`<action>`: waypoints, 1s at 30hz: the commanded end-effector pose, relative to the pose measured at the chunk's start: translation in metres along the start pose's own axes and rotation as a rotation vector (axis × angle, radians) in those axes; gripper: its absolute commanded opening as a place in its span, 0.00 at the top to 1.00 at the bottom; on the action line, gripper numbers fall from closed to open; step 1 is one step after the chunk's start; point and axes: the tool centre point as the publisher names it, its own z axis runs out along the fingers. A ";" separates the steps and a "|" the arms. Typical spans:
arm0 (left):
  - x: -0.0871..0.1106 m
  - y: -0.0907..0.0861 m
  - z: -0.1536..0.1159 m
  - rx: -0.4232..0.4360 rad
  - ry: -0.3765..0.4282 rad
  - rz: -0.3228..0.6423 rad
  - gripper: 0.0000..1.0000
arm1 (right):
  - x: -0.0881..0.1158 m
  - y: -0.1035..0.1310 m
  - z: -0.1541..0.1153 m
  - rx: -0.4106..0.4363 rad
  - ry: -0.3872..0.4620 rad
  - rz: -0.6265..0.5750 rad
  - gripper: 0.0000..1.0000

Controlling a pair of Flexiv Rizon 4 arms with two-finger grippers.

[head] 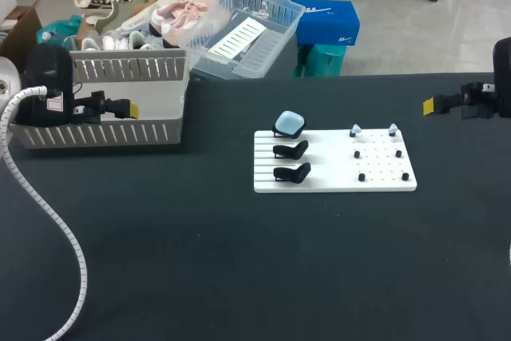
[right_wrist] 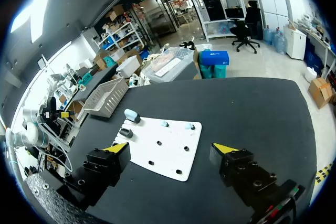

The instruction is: Pick up each earbud case from the left stands, insert the matching earbuds, close the lid, and place the case in the box.

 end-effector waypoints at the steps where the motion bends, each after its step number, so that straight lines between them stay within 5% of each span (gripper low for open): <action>1: -0.001 0.000 0.000 -0.001 0.004 0.000 0.00 | 0.000 -0.001 0.000 -0.005 0.001 -0.002 0.00; 14: -0.001 -0.001 0.001 -0.003 0.004 0.003 0.00 | 0.000 -0.001 0.000 -0.005 0.001 -0.002 0.00; 30: -0.014 -0.023 0.022 0.125 0.035 0.313 0.00 | 0.000 -0.001 0.000 -0.005 0.001 -0.002 0.00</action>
